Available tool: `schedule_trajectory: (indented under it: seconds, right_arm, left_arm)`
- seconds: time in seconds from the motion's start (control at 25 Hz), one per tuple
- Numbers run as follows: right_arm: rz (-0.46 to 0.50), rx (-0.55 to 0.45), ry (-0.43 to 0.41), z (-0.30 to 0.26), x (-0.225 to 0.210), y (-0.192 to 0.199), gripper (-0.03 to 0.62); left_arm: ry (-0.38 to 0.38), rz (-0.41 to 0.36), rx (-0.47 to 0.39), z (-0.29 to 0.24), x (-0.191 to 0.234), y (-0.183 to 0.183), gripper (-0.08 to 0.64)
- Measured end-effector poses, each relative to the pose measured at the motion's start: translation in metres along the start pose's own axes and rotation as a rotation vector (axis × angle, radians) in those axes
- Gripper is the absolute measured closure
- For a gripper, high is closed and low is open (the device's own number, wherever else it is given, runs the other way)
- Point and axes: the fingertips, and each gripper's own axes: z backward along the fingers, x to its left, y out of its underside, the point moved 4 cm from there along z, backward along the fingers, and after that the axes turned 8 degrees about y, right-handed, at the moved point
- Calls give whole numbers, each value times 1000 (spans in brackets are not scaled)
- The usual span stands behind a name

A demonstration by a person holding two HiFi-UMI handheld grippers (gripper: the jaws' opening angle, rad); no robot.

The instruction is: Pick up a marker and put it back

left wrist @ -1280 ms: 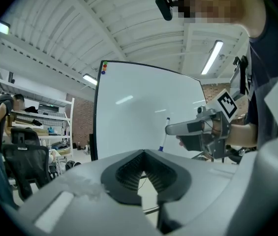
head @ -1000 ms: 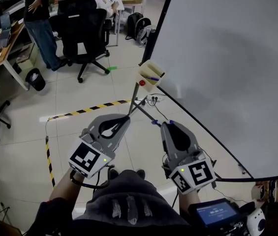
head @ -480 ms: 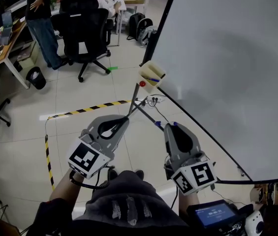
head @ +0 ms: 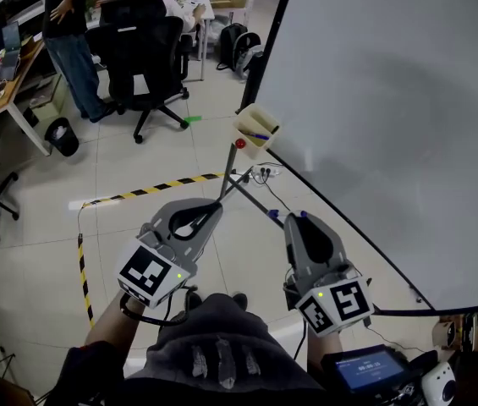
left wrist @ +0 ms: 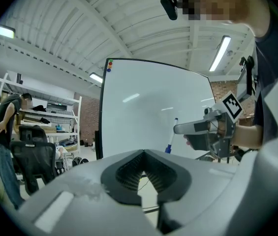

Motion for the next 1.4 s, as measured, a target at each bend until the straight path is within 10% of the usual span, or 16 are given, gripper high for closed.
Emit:
schedule_trajectory:
  seconds: [1.4]
  right_arm:
    - [-31, -3, -219, -24, -90, -1, 552]
  left_arm:
    - [-173, -20, 98, -73, -18, 4, 554]
